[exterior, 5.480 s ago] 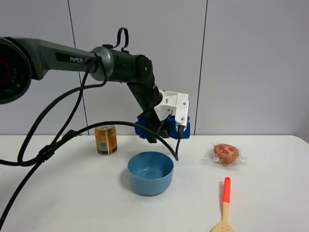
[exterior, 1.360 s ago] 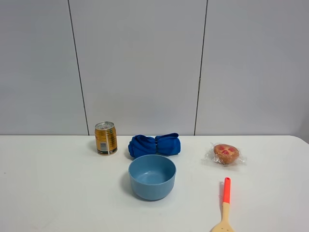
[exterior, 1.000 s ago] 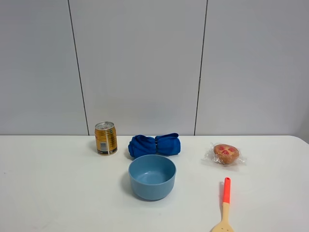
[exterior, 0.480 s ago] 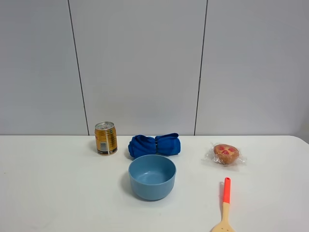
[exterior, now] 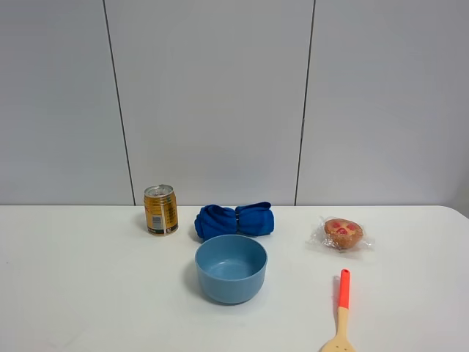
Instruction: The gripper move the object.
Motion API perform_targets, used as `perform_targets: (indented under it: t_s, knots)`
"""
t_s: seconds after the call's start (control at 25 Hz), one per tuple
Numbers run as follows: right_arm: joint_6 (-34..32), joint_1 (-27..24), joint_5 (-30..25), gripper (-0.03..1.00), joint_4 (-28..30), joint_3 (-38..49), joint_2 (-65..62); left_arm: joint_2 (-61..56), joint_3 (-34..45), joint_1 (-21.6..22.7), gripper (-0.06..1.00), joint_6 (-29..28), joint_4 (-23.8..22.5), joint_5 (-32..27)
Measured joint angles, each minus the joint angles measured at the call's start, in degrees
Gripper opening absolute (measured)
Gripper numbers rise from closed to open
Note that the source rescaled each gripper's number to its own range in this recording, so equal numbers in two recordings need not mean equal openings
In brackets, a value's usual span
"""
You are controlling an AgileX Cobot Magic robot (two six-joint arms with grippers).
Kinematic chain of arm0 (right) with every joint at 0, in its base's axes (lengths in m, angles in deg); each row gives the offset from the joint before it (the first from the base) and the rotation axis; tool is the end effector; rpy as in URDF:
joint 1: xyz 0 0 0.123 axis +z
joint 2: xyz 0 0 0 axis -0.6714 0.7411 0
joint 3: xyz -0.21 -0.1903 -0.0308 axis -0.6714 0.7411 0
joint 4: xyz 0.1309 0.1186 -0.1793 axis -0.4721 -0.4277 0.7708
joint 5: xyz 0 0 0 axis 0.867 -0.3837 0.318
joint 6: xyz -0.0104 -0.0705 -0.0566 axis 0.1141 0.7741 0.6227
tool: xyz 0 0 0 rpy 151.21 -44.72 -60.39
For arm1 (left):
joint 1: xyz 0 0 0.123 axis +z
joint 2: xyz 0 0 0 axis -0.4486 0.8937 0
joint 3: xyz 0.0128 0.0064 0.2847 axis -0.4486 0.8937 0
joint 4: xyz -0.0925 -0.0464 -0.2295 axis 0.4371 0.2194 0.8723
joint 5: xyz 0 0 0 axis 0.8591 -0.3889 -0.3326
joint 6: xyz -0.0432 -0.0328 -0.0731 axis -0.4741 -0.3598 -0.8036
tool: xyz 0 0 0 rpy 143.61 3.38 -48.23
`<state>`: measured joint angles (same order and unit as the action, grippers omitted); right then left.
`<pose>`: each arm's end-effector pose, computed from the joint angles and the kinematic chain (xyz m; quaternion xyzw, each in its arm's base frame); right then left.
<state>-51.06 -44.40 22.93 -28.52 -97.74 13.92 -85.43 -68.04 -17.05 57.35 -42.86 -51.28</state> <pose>-0.0052 -0.0019 0.2745 0.0257 0.8577 -0.0174 0.5132 -0.0059 -0.0010 0.2787 -0.1032 0.8431 0.0242 0.5271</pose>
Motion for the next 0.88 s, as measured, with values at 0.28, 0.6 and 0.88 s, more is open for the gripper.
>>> perform_targets:
  t_s: [0.28, 0.6, 0.88]
  knots:
    - [0.0, 0.0, 0.0, 1.0, 0.0, 0.0, 0.0, 0.0, 0.0, 0.0, 0.99, 0.4, 0.0, 0.0]
    - [0.0, 0.0, 0.0, 1.0, 0.0, 0.0, 0.0, 0.0, 0.0, 0.0, 0.99, 0.4, 0.0, 0.0]
    - [0.0, 0.0, 0.0, 1.0, 0.0, 0.0, 0.0, 0.0, 0.0, 0.0, 0.99, 0.4, 0.0, 0.0]
